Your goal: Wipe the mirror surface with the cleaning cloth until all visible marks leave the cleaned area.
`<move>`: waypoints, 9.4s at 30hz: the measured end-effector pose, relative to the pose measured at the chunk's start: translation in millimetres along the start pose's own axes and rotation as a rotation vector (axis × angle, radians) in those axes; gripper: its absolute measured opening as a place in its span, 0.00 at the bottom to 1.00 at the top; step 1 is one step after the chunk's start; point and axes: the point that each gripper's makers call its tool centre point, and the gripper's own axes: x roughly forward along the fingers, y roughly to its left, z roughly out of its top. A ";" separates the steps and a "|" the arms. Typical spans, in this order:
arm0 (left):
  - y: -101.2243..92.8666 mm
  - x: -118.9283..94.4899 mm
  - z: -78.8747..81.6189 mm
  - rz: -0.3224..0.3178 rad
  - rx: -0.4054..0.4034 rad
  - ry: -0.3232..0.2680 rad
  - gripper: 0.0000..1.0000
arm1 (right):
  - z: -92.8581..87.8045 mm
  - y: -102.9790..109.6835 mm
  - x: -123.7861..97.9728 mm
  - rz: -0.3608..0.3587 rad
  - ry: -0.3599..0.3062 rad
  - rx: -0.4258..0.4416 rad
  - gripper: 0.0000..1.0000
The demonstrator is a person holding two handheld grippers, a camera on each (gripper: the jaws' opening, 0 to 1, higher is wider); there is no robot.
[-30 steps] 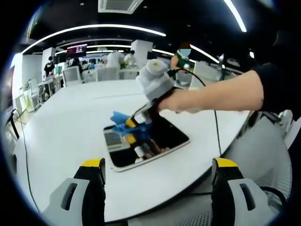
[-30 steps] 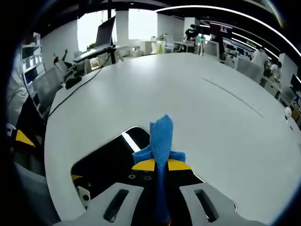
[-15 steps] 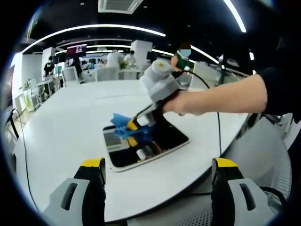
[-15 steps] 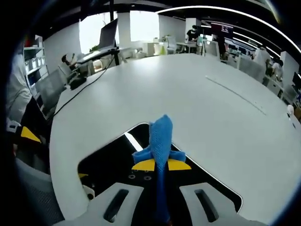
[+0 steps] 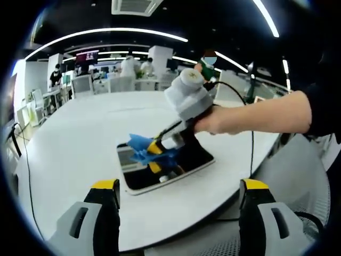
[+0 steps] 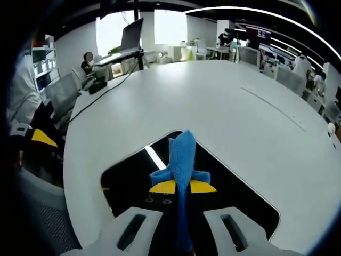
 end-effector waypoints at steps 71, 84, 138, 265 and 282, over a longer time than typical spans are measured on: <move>-4.4 -0.8 0.3 -0.023 0.005 -0.010 0.92 | -32.8 63.0 -33.6 0.071 0.047 -0.072 0.02; -3.7 -1.5 0.9 -0.010 0.012 -0.011 0.91 | -32.7 62.4 -33.3 0.079 0.049 -0.105 0.02; -6.8 -0.5 -0.8 -0.033 0.034 0.013 0.90 | -60.9 30.8 -62.5 0.008 0.046 0.042 0.02; -10.4 1.3 -8.0 -0.061 0.013 0.063 0.88 | -8.1 -67.3 -9.7 -0.143 -0.046 0.182 0.02; -11.2 1.5 -7.3 -0.066 0.018 0.061 0.87 | -8.3 -67.3 -10.5 -0.124 -0.052 0.181 0.02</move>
